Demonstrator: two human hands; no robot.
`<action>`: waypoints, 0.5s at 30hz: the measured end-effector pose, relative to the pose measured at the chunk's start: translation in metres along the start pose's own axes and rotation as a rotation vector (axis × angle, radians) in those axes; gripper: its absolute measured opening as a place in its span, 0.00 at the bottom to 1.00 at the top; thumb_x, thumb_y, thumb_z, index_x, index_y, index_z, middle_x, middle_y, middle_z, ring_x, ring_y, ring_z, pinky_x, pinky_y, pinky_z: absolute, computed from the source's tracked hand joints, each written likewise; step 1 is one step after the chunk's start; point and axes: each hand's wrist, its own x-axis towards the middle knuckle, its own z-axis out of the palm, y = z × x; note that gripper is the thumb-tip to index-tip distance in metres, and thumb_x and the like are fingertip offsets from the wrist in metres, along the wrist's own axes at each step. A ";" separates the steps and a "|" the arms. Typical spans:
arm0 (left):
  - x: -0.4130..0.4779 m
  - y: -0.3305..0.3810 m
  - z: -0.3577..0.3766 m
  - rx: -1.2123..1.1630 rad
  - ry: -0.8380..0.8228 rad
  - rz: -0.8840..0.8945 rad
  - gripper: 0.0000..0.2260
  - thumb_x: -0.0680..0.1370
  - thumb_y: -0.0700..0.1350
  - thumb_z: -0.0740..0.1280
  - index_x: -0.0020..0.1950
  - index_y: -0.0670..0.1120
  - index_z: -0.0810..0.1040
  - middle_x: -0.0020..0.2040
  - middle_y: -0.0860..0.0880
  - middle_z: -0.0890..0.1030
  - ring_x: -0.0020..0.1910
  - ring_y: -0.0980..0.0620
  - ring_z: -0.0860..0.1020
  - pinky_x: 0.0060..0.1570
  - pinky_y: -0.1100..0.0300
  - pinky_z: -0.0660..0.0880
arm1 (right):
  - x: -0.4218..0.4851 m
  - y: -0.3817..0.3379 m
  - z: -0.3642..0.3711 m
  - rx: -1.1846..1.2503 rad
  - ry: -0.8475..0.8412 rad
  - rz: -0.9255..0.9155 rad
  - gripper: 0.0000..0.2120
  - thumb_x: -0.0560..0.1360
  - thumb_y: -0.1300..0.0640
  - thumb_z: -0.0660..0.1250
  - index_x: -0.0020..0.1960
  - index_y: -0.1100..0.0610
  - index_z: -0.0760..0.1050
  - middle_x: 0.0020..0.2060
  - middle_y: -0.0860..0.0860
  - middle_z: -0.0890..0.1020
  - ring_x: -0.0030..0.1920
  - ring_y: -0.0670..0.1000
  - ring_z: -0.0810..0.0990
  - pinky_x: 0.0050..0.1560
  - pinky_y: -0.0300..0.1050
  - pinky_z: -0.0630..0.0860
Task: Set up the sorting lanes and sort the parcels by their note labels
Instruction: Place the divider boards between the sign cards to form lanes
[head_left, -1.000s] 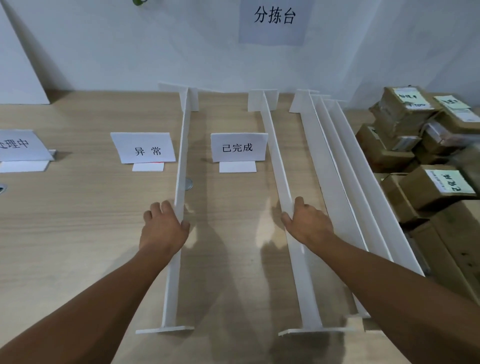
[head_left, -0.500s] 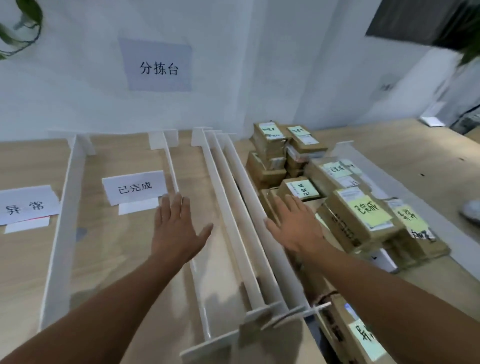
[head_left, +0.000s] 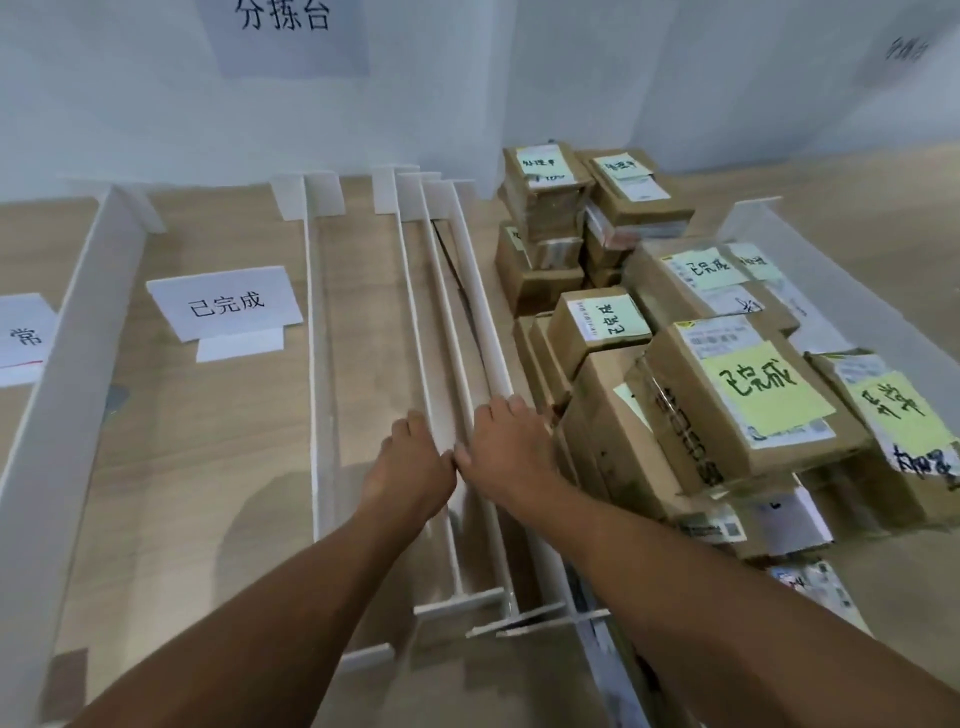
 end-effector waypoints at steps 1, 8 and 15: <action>0.000 0.001 0.005 -0.019 -0.030 -0.039 0.25 0.82 0.55 0.62 0.75 0.44 0.63 0.69 0.42 0.74 0.64 0.42 0.77 0.53 0.50 0.76 | 0.001 -0.003 0.007 0.009 -0.048 0.019 0.23 0.80 0.38 0.59 0.60 0.56 0.77 0.54 0.54 0.80 0.56 0.55 0.75 0.55 0.50 0.71; -0.003 0.012 0.014 -0.059 -0.104 -0.127 0.10 0.83 0.40 0.60 0.63 0.39 0.68 0.53 0.40 0.79 0.51 0.40 0.81 0.41 0.54 0.70 | 0.001 -0.005 0.020 0.023 -0.229 0.126 0.06 0.79 0.58 0.67 0.55 0.58 0.78 0.46 0.53 0.83 0.43 0.54 0.81 0.37 0.45 0.72; -0.016 0.015 -0.025 -0.134 -0.061 -0.126 0.06 0.79 0.36 0.58 0.56 0.40 0.68 0.51 0.40 0.79 0.39 0.48 0.74 0.36 0.59 0.68 | -0.001 -0.002 -0.006 0.147 -0.232 0.208 0.02 0.79 0.62 0.65 0.50 0.58 0.76 0.45 0.54 0.81 0.43 0.54 0.79 0.40 0.46 0.77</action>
